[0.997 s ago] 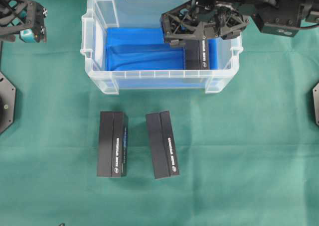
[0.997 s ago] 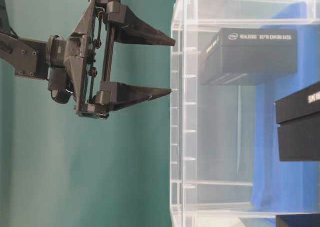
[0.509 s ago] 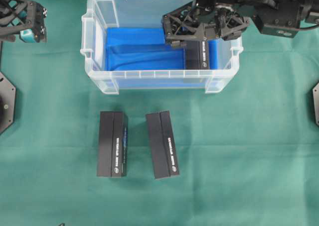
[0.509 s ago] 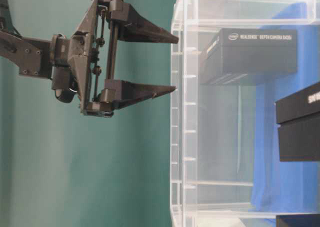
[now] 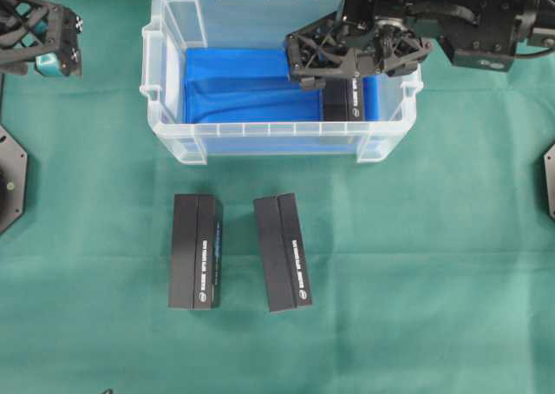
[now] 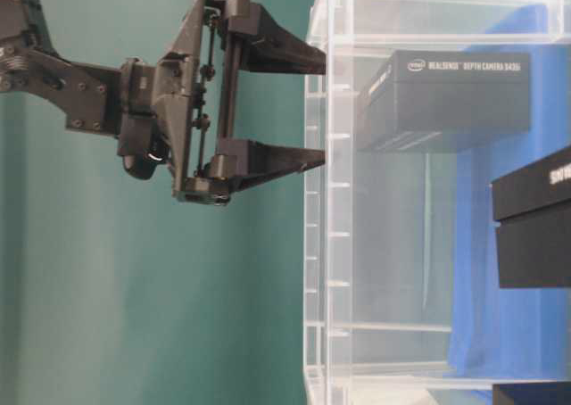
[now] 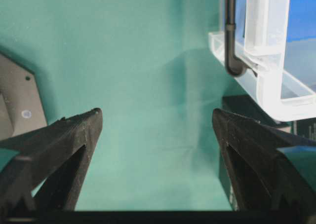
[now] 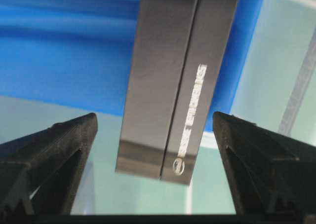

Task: Take out the box from the case.
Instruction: 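Lower the right gripper around the right box and close on it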

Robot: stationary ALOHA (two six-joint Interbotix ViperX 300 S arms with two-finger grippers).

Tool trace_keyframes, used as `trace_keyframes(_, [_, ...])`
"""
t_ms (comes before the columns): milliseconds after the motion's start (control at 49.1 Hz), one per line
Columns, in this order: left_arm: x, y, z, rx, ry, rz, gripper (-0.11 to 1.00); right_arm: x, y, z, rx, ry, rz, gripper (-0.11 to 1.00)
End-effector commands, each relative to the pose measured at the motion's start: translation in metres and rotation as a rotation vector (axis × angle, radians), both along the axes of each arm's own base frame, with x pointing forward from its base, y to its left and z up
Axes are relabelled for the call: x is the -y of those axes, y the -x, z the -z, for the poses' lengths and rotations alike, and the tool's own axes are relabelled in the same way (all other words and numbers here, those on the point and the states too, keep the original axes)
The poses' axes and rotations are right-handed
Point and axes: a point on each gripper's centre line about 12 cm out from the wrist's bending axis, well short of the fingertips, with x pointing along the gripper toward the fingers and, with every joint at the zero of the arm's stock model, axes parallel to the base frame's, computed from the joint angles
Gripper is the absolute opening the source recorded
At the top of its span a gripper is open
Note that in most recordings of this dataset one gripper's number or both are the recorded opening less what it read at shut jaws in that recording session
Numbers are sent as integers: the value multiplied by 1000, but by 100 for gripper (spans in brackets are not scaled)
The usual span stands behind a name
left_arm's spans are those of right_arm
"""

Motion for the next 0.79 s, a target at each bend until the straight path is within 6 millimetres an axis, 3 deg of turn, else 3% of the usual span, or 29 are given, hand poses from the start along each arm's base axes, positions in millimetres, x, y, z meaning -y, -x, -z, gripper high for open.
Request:
trace_keyframes(0, [1,-1,-5,18,-5,5,98,4,2,-6,26,10,6,93])
trace_keyframes(773, [4,-6,-4,30,-6,10,98,11,-4,32,0,1,4,93])
